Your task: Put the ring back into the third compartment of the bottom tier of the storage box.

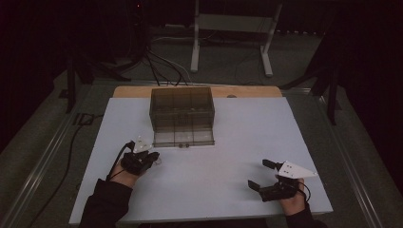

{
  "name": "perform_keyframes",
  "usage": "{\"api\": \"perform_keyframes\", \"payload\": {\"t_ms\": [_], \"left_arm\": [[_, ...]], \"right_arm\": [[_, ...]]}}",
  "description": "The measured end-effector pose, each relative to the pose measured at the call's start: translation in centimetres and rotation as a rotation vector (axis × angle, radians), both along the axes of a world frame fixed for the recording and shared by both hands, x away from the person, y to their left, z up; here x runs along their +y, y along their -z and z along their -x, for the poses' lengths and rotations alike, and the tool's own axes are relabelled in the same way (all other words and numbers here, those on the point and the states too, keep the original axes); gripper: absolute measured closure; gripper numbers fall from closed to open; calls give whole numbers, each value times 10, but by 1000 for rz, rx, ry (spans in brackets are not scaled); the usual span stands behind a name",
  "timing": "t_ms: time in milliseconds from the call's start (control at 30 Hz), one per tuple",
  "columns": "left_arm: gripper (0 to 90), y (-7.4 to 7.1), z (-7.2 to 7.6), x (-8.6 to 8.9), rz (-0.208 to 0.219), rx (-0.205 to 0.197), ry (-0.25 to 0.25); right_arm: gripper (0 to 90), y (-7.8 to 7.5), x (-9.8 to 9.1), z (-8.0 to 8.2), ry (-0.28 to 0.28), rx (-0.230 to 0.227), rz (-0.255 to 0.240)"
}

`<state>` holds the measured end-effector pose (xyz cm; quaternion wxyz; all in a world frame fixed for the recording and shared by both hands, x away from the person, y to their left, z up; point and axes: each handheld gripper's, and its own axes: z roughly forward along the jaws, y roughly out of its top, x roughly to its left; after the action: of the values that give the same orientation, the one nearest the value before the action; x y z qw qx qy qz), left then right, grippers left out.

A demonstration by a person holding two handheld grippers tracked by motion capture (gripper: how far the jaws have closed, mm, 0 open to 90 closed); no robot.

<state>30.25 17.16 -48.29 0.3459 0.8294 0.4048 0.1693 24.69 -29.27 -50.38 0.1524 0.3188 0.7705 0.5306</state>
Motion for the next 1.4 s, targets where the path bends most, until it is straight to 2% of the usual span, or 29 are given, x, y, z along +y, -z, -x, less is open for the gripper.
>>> {"api": "perform_keyframes", "payload": {"t_ms": [267, 333, 500, 733, 1033, 1400], "left_arm": [[899, -3, -3, -6, 2, 5, 33], [899, -5, -3, -8, -9, 0, 37], [899, -7, -4, -11, -2, 1, 45], [899, -12, -8, -20, -15, -11, 66], [899, -13, -12, -30, -11, -15, 87], [899, -23, -17, -36, -3, -31, 102]], "right_arm": [[0, 1, 0, -1, 3, 3, 0], [0, 1, 0, -1, 6, 2, 0], [0, 1, 0, -1, 7, 5, -1], [0, 1, 1, -1, 6, 5, -3], [0, 1, 1, -1, 3, 5, 1], [0, 1, 1, 0, 0, 1, 3]]}}
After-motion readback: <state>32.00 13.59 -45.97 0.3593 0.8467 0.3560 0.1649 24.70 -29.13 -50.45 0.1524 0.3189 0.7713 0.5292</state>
